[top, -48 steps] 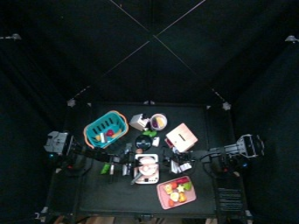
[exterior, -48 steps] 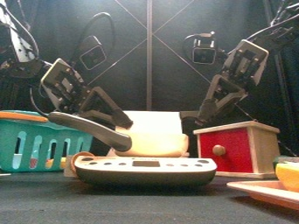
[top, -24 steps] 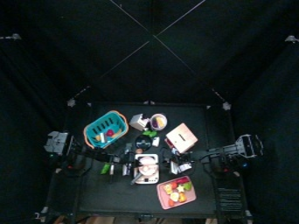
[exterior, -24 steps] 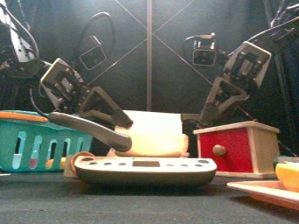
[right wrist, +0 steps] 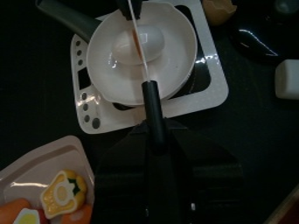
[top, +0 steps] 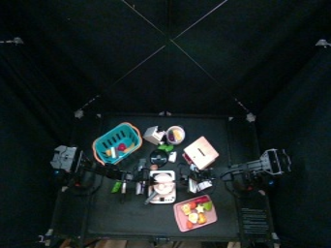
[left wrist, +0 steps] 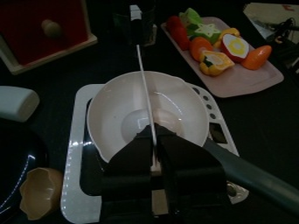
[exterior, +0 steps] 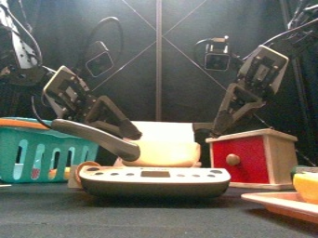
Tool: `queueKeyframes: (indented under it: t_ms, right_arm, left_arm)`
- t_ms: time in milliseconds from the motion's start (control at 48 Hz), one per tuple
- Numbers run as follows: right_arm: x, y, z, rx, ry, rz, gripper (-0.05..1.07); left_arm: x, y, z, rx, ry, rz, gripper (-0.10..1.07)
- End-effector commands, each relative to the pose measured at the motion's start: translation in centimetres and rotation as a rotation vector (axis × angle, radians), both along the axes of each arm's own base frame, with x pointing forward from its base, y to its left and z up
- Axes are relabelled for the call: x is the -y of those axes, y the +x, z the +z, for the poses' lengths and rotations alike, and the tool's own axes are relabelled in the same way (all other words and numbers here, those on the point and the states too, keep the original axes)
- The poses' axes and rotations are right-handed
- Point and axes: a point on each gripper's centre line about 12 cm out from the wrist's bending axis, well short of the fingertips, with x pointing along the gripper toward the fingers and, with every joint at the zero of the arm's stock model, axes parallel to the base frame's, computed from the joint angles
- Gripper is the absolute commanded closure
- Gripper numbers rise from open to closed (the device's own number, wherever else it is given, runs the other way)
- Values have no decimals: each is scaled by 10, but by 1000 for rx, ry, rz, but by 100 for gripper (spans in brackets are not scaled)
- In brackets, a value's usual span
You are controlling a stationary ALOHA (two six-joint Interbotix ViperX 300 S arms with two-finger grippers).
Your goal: Cut egg
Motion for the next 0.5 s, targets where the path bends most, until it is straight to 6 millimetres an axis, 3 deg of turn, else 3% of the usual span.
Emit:
queueKeyframes:
  t_ms: [0,479]
  right_arm:
    - [2,1,5,15,5,-10,55]
    - [2,1,4,15,6,-11,55]
  left_arm:
    - [6,-2,-3,-21,5,-20,59]
    - [5,-3,-6,-49,5,-14,59]
